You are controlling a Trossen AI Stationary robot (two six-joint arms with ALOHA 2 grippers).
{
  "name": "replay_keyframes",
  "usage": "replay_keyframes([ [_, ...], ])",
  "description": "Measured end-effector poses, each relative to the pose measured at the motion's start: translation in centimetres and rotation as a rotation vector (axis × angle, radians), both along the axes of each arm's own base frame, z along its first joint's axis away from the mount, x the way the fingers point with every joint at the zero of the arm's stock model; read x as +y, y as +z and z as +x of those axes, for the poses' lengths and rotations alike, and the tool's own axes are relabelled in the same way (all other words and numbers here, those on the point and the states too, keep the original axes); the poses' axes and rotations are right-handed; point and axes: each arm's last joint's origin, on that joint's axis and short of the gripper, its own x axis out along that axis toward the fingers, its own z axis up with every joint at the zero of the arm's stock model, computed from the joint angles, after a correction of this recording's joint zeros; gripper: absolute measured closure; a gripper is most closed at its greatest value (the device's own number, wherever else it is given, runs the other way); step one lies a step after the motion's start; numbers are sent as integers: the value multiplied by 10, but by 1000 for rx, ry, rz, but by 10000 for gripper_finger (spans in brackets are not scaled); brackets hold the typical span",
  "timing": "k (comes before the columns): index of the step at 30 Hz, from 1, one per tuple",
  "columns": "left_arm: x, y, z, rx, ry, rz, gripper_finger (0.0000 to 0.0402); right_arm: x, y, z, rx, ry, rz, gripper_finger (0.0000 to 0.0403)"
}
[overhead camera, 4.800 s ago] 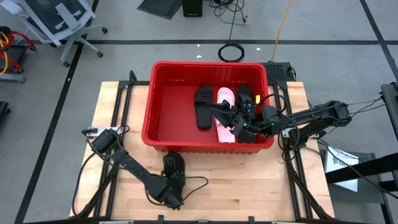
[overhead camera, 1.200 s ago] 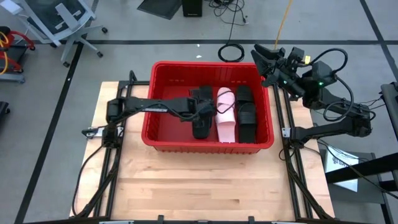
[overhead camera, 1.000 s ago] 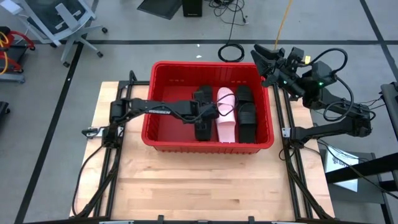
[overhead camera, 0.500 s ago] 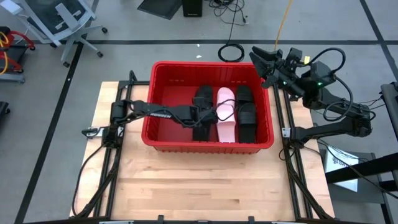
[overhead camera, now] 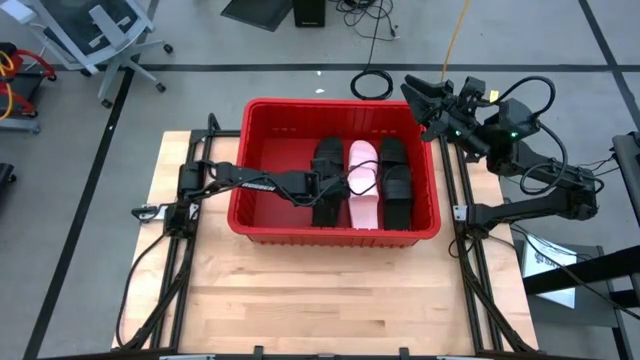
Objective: Pick and place slides into bin
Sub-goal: Put the black slide into the red bin
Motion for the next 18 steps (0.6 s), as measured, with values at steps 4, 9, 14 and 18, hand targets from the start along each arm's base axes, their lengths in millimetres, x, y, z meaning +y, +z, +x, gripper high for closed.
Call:
replay_keyframes([
  [4,2,0,1,-6,-5,2,401,0,0,0,0,0,0,197],
  [9,6,0,0,-2,-7,-1,397,0,0,0,2,0,0,197],
  [14,5,0,-1,14,-9,-4,362,0,0,0,3,0,0,197],
  [18,1,-2,-3,34,-2,-15,322,0,-1,0,7,0,1,197],
])
